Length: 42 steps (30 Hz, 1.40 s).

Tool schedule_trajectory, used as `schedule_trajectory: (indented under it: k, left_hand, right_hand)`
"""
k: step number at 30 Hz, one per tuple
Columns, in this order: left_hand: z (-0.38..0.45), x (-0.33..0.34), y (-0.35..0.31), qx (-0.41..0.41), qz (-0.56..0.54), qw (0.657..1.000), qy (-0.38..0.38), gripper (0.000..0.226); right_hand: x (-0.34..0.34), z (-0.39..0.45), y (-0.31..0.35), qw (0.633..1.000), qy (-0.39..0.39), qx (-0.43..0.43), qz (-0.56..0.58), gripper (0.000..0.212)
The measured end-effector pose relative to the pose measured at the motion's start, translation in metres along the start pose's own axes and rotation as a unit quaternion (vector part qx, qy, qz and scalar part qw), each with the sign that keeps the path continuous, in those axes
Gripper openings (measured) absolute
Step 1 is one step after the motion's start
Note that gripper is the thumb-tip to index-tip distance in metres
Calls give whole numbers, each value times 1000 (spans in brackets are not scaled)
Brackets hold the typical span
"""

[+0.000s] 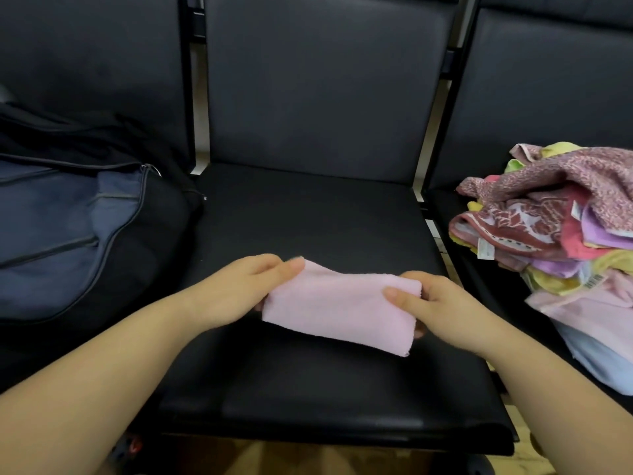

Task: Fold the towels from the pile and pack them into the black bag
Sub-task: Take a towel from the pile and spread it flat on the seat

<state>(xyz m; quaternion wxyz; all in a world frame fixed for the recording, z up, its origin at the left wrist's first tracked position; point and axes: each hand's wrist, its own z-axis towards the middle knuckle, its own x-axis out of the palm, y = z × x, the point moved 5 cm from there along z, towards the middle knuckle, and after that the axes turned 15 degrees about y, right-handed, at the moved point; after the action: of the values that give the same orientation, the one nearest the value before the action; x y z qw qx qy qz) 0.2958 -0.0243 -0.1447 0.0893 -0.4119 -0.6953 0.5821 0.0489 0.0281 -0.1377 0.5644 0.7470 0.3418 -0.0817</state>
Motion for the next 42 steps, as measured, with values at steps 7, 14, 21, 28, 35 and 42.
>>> schedule_trajectory:
  k: [7,14,21,28,35,42]
  left_hand:
    - [2,4,2,-34,59,998,13,44]
    - [1,21,7,-145,228,961,-52,49]
    - [-2,26,9,-215,186,959,-2,49]
    - [-14,25,11,-209,127,967,70,40]
    - [-19,25,-3,-36,-1,997,71,42]
    - [-32,23,-20,87,36,990,101,48]
  right_hand:
    - [2,-2,-1,995,-1,98,-2,27]
    - [6,-10,-12,980,-14,193,-54,36]
    - [8,-14,-15,984,-5,173,31,38]
    - [14,-16,-10,988,20,150,-14,58]
    - [32,-8,36,990,36,35,-132,86]
    - [56,19,73,965,113,49,-232,41]
